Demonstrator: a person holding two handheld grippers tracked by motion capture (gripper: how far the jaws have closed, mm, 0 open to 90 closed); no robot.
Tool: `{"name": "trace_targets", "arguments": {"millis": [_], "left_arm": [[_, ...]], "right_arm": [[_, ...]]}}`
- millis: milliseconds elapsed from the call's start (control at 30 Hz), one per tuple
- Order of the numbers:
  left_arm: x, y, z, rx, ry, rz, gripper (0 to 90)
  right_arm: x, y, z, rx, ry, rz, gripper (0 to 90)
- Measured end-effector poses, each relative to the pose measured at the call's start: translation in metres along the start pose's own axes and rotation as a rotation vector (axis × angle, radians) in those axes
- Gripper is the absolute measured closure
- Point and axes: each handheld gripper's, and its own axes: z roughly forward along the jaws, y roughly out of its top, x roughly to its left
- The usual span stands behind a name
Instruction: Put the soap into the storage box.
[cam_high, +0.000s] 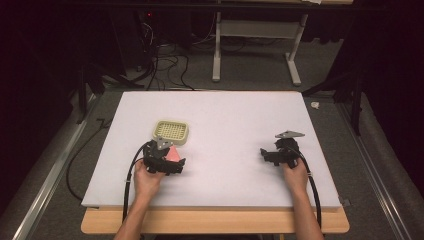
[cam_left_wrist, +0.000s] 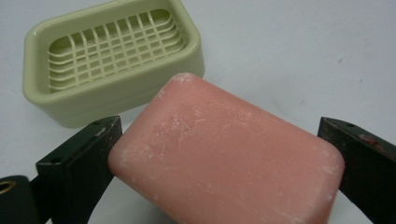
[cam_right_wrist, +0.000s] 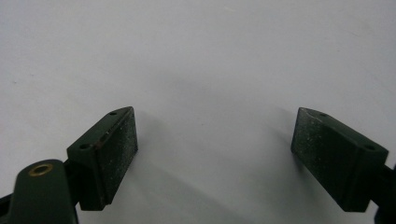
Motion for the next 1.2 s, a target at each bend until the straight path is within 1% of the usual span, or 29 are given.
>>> {"name": "trace_targets", "arguments": {"millis": [133, 200, 333, 367, 433, 500, 567, 600, 733, 767, 800, 867, 933, 1000, 1067, 1200], "left_arm": [[0.0, 0.004, -0.001, -0.003, -0.001, -0.001, 3.2], [0.001, 0.007, -0.001, 0.0, 0.006, 0.005, 3.2], [0.004, 0.014, -0.001, -0.012, 0.006, -0.01, 3.2], [0.005, 0.016, -0.001, -0.01, 0.004, -0.016, 3.2], [0.006, 0.017, -0.001, -0.005, 0.008, -0.014, 3.2], [0.009, 0.022, 0.001, 0.0, 0.017, -0.019, 3.2], [0.01, 0.025, 0.001, 0.0, 0.034, -0.015, 3.2], [0.01, 0.025, 0.001, 0.0, 0.034, -0.015, 3.2], [0.016, 0.034, 0.003, 0.006, 0.045, -0.026, 3.2], [0.018, 0.036, 0.004, 0.001, 0.04, -0.037, 3.2], [0.019, 0.038, 0.005, 0.006, 0.037, -0.042, 3.2], [0.02, 0.041, 0.008, 0.016, 0.05, -0.042, 3.2], [0.023, 0.044, 0.012, 0.027, 0.052, -0.051, 3.2], [0.026, 0.046, 0.015, 0.025, 0.067, -0.068, 3.2], [0.03, 0.048, 0.02, 0.047, 0.086, -0.085, 3.2], [0.037, 0.052, 0.03, 0.064, 0.104, -0.103, 3.2]], "right_arm": [[0.0, 0.0, 0.0, 0.0, 0.0, 0.0, 15.3], [0.0, 0.0, 0.0, 0.0, 0.0, 0.0, 15.2], [0.0, 0.0, 0.0, 0.0, 0.0, 0.0, 15.3], [0.0, 0.0, 0.0, 0.0, 0.0, 0.0, 15.3], [0.0, 0.0, 0.0, 0.0, 0.0, 0.0, 15.3], [0.0, 0.0, 0.0, 0.0, 0.0, 0.001, 15.3], [0.0, 0.0, 0.0, 0.0, 0.0, 0.0, 15.3], [0.0, 0.0, 0.0, 0.0, 0.0, 0.0, 15.3], [0.0, 0.0, 0.0, 0.0, -0.001, 0.0, 15.3], [0.0, 0.0, 0.0, 0.0, 0.0, 0.001, 15.3], [0.0, 0.0, 0.0, 0.0, 0.0, -0.001, 15.3], [0.0, 0.0, 0.0, 0.0, 0.0, -0.001, 15.3], [0.0, 0.0, 0.0, 0.0, 0.0, 0.001, 15.3], [0.0, 0.0, 0.0, 0.0, 0.0, 0.001, 15.3], [0.0, 0.0, 0.0, 0.0, 0.0, 0.001, 15.3], [0.0, 0.0, 0.0, 0.0, 0.0, 0.001, 15.3]]}}
